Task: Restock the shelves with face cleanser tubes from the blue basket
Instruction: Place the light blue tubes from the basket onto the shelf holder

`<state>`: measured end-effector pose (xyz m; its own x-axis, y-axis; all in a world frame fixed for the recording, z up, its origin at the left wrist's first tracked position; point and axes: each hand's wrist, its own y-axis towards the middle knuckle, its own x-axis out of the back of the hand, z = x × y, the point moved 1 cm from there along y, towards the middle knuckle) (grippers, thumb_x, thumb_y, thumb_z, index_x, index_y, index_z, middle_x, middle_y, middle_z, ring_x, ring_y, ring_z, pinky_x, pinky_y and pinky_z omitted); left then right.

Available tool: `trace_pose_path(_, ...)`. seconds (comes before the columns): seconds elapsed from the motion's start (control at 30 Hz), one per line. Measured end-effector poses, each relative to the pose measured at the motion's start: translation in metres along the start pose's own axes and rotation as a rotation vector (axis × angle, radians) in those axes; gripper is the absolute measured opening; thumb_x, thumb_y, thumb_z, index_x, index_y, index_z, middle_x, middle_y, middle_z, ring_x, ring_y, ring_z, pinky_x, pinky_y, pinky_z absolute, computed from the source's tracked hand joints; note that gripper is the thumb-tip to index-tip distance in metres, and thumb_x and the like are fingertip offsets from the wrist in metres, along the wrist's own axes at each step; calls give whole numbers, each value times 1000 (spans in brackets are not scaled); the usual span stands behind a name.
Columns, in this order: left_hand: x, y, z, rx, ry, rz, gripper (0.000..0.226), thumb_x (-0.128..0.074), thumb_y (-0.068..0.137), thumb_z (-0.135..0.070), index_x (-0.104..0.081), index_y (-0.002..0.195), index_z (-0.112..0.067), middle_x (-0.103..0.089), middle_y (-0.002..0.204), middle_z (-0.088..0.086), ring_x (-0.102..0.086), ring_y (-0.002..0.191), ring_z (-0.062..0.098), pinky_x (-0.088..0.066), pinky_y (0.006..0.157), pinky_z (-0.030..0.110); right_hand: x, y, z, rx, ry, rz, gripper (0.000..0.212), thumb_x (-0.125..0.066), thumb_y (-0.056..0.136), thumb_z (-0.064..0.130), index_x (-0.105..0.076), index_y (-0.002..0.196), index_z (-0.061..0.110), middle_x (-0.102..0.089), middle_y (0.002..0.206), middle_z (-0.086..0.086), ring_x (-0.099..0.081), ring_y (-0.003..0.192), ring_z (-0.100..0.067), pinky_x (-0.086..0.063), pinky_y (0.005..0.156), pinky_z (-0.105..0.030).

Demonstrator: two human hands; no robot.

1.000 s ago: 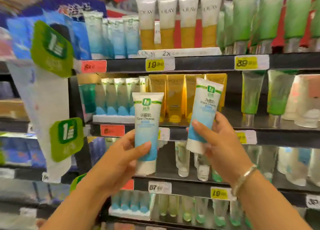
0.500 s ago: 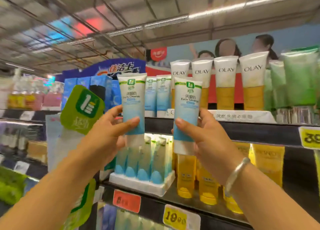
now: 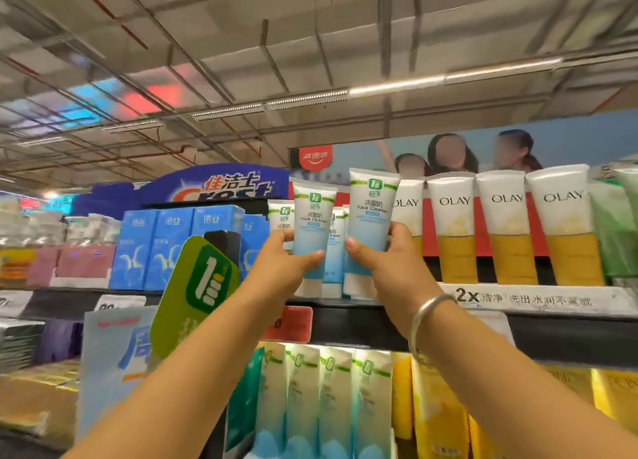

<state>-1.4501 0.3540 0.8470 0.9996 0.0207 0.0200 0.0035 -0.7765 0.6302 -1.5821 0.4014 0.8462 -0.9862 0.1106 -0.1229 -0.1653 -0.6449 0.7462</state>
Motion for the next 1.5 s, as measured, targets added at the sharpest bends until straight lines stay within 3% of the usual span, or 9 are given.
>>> trace_pose_path(0.07,3,5,7,11,45,6,39,-68,83,-14,-49,117,-14,-63,111,13,-62,100,27,-51,82,37,-9,5,-8,22,-149,-27,37,-65,83,7,-40,110,13,-56,106,-3,-58,92,-17,-51,81,-30)
trace_pose_path(0.2,6,15,13,-21,61,45,40,-66,85,-18,-49,120,-15,-62,110,10,-60,92,20,-45,60,18,-18,14,-16,59,-389,-52,39,-67,82,8,-36,107,13,-53,107,-4,-54,95,-18,-49,88,-36)
trace_pose_path(0.27,7,17,13,-43,130,62,41,-67,84,-21,-48,120,-16,-61,108,7,-57,89,16,-40,56,16,-19,17,-18,49,-459,-90,42,-67,82,9,-37,112,8,-53,112,-8,-53,97,-18,-48,90,-37)
trace_pose_path(0.4,13,21,13,-68,266,50,42,-72,79,-27,-50,113,-17,-63,111,7,-60,97,20,-44,70,26,-21,21,-20,6,-593,-131,52,-69,81,14,-35,119,2,-52,122,-14,-53,103,-22,-46,92,-36)
trace_pose_path(0.7,19,13,12,-153,501,-74,45,-75,74,-35,-57,110,-13,-66,106,8,-58,96,20,-41,70,27,-27,15,-15,-56,-1041,-85,62,-66,82,34,-38,126,2,-45,130,-16,-48,118,-30,-43,96,-37)
trace_pose_path(0.87,7,11,11,-153,533,-102,50,-74,75,-34,-48,110,-9,-63,107,13,-59,99,31,-48,79,38,-25,11,-14,-13,-1090,-101,62,-70,80,31,-37,124,3,-46,129,-15,-48,118,-31,-44,95,-38)
trace_pose_path(1.13,-2,18,15,-156,591,-134,51,-70,80,-33,-49,118,-4,-57,120,15,-54,110,31,-44,83,36,-32,15,-13,-20,-1142,-112,56,-69,81,28,-37,119,2,-53,125,-15,-54,112,-31,-43,79,-32)
trace_pose_path(1.5,-8,19,20,-151,612,-155,49,-71,80,-33,-51,114,-5,-58,120,14,-55,109,31,-46,81,37,-35,21,-21,-86,-1235,-185,57,-68,82,28,-36,120,2,-53,125,-17,-55,114,-35,-47,85,-39)
